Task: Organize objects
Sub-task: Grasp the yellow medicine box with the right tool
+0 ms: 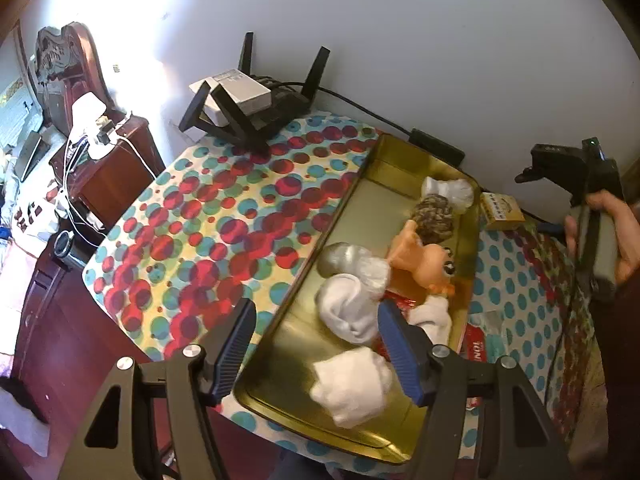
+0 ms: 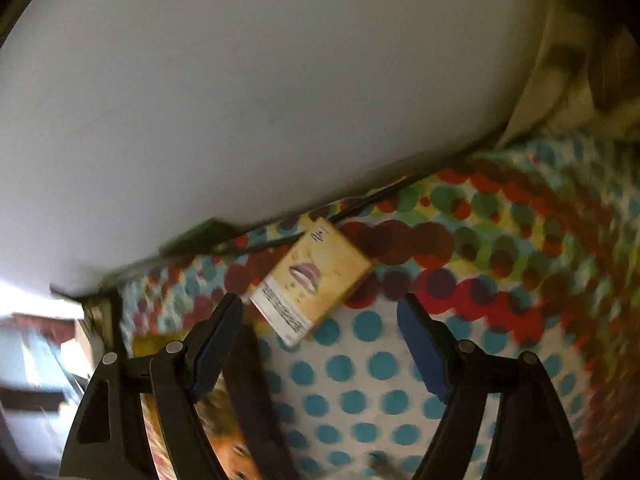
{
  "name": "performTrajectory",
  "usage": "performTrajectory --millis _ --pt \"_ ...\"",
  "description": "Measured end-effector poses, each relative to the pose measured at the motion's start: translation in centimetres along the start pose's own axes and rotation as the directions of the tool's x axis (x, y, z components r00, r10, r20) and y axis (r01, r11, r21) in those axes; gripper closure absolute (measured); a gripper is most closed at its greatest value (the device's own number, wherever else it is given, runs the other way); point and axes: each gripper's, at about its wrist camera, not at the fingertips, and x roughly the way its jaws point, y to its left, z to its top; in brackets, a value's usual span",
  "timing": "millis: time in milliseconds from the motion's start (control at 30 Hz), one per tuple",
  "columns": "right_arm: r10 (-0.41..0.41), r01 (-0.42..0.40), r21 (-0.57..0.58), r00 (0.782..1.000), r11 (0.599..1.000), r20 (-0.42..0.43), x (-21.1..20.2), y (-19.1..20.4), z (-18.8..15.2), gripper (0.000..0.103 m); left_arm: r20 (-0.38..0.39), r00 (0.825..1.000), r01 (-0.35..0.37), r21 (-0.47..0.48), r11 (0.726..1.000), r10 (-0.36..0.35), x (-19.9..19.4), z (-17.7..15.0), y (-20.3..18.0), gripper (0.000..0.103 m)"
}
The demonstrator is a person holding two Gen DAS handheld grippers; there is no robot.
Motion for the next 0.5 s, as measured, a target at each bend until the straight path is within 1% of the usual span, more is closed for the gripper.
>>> performTrajectory --millis 67,167,200,300,433,500 --pt "-0.024 0.024 0.065 1.0 0.998 -0.004 0.9 0.2 0.2 0.025 0.002 1.0 -0.008 0.005 1.0 0.008 0.0 0.0 0.6 0.038" --pt "-0.054 0.054 0.131 0.999 0.99 -0.004 2.0 0.7 0.0 0.025 0.003 1.0 -0.016 -0.006 1.0 0.016 0.1 0.1 1.8 0.038" --pt "-0.082 0.08 0.147 0.997 0.986 0.004 2.2 0.9 0.0 0.025 0.003 1.0 -0.016 -0.008 1.0 0.016 0.2 0.2 2.0 0.038" --pt "-0.153 0.146 0.187 0.988 0.971 0.023 2.8 1.7 -0.2 0.025 0.005 1.0 -0.024 -0.013 1.0 0.024 0.3 0.3 3.0 0.038" --pt "-0.236 0.222 0.225 0.971 0.949 0.039 3.6 3.1 -0.5 0.025 0.002 1.0 -0.027 -0.002 1.0 0.027 0.5 0.5 3.7 0.038" --pt "-0.259 0.244 0.232 0.965 0.942 0.036 4.2 3.8 -0.7 0.025 0.001 0.999 -0.034 0.008 0.999 0.034 0.5 0.5 4.0 0.038"
